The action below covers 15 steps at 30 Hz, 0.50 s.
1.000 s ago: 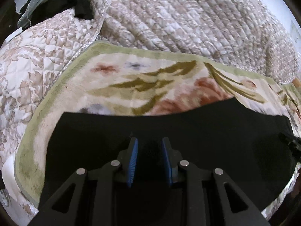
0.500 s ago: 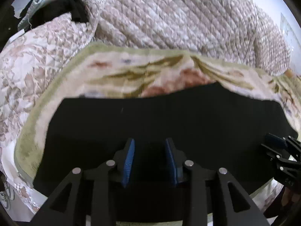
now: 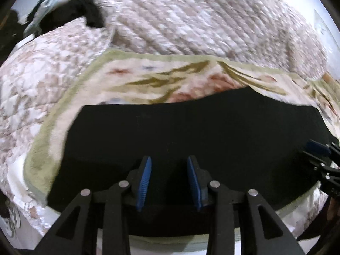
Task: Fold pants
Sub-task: 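Open both grippers and lift them off the folded pants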
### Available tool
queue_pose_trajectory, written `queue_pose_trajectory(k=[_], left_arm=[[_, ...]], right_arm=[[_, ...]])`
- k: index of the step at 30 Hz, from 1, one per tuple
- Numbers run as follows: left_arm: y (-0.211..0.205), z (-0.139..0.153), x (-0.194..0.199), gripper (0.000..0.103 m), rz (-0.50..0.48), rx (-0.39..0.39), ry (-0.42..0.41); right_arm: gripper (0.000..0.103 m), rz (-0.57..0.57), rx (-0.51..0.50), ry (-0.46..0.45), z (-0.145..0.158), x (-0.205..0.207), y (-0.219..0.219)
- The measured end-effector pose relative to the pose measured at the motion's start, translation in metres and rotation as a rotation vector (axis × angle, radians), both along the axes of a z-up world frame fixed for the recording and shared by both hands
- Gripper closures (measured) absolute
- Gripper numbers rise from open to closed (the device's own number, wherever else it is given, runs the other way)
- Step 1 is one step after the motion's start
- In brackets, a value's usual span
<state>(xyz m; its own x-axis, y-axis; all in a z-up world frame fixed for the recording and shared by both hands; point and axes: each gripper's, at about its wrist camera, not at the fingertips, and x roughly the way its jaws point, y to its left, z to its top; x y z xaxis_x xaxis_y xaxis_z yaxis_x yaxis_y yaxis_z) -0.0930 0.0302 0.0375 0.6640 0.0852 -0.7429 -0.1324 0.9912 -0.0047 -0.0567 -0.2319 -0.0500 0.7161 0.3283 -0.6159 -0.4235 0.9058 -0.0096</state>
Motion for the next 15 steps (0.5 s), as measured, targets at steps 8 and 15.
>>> queue_pose_trajectory(k=[8, 15], left_arm=[[0.026, 0.0, -0.002, 0.065, 0.082, -0.015, 0.002], [0.034, 0.003, 0.0, 0.062, 0.098, -0.037, -0.006]], right_arm=[[0.052, -0.01, 0.007, 0.018, 0.0, 0.005, -0.004], [0.051, -0.006, 0.026, 0.032, 0.001, 0.009, -0.001]])
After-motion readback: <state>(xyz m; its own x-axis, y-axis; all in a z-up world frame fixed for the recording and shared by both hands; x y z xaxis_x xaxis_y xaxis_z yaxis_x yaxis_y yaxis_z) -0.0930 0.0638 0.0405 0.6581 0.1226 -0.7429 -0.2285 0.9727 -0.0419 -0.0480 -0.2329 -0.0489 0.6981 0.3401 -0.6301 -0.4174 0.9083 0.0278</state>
